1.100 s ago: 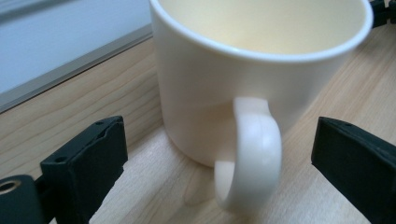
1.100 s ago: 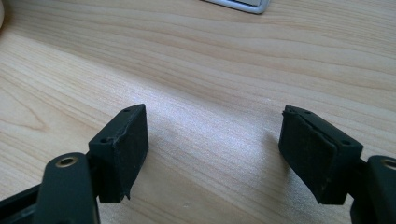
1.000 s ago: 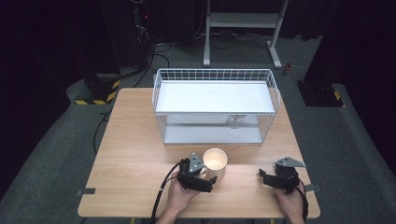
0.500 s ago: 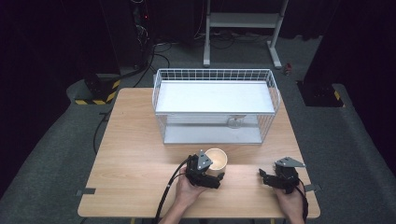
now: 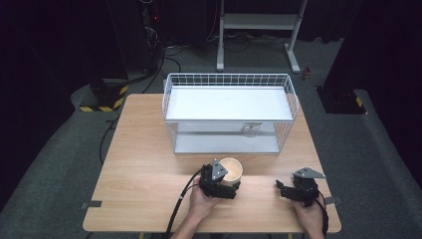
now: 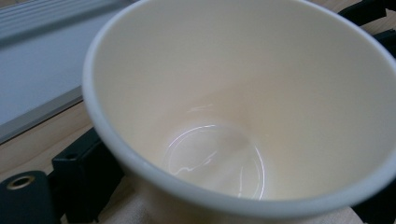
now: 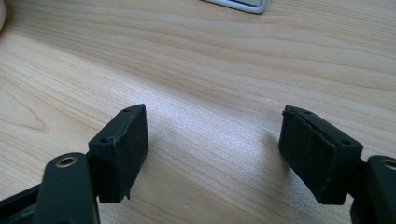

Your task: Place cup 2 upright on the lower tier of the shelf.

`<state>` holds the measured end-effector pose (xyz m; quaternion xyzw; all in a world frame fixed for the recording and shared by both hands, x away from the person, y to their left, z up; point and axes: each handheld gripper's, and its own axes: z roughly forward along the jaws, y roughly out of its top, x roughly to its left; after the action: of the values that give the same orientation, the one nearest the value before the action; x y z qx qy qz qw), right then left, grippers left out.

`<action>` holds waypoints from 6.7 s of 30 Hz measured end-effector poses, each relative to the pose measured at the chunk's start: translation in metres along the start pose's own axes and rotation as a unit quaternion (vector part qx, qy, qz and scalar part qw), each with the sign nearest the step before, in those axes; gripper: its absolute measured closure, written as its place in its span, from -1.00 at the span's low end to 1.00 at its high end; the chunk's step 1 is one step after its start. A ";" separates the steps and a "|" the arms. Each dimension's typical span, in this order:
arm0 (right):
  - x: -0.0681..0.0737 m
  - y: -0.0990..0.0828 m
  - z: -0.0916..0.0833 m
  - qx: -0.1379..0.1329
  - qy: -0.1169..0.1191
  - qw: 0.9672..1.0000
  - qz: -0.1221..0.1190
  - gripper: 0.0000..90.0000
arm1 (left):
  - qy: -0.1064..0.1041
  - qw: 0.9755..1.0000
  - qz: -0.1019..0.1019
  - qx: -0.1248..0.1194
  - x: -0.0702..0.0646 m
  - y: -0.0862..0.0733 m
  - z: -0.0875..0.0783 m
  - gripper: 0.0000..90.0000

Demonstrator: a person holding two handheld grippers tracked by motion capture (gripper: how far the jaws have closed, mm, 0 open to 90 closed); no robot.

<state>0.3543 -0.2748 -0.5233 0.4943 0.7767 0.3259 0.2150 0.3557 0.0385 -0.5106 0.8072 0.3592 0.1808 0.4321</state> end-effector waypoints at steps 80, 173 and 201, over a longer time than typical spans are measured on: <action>0.000 0.000 0.000 0.000 -0.002 1.000 0.001 -0.47 | 0.109 0.991 -0.077 0.013 0.094 0.035 0.001 -0.80; 0.001 -0.001 0.000 -0.001 -0.001 1.000 -0.004 -0.47 | 0.158 0.982 -0.104 0.023 0.106 0.027 0.020 -0.41; 0.001 -0.001 -0.001 -0.001 -0.001 1.000 -0.002 -0.47 | 0.191 0.975 -0.093 0.062 0.120 0.042 0.042 0.32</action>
<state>0.3531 -0.2744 -0.5235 0.4930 0.7771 0.3256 0.2167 0.4803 0.0873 -0.5013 0.7457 0.5193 0.2684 0.3196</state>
